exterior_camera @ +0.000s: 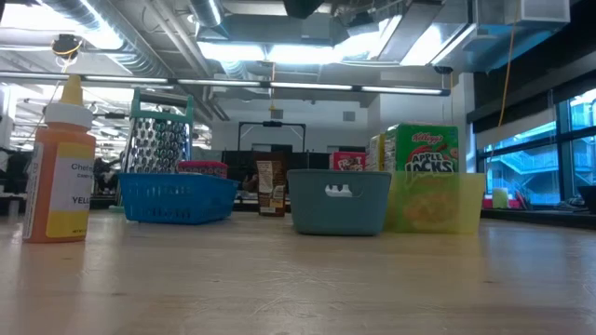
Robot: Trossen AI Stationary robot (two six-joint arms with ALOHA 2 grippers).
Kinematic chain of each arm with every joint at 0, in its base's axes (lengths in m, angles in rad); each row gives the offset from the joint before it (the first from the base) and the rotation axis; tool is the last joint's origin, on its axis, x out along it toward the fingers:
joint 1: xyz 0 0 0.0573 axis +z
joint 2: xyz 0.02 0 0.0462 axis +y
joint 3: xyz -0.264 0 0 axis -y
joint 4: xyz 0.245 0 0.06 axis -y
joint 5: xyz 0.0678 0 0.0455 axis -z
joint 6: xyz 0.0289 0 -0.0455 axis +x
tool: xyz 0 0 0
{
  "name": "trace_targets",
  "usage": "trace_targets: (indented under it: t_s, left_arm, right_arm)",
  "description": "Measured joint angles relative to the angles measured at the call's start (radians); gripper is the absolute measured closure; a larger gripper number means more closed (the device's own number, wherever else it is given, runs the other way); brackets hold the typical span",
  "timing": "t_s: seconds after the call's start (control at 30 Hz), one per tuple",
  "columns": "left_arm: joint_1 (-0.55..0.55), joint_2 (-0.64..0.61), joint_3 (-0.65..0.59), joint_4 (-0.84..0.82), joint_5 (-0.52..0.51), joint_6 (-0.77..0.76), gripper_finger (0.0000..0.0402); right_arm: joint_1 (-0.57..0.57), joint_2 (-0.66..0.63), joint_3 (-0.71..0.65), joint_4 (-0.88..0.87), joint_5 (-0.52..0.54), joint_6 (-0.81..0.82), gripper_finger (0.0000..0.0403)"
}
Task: Pick & Place Kitchen Items
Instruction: Put the small green food coloring into the green bin
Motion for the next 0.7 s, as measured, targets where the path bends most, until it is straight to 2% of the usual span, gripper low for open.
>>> trace_targets:
  t_s: [0.17, 0.37, 0.7]
  left_arm:
    - [-0.003, 0.000, 0.000, -0.003, 0.057, 0.000, 0.0320]
    - [0.005, 0.000, 0.000, -0.032, 0.066, -0.002, 0.0320]
    - [0.025, 0.000, 0.000, -0.044, 0.087, -0.011, 0.0320]
  right_arm:
    - [0.004, 0.000, 0.000, 0.024, 0.000, -0.006, 0.0217]
    - [0.004, 0.000, 0.000, 0.037, -0.042, -0.010, 0.0217]
    - [0.004, 0.004, 0.000, 0.045, -0.045, -0.026, 0.0217]
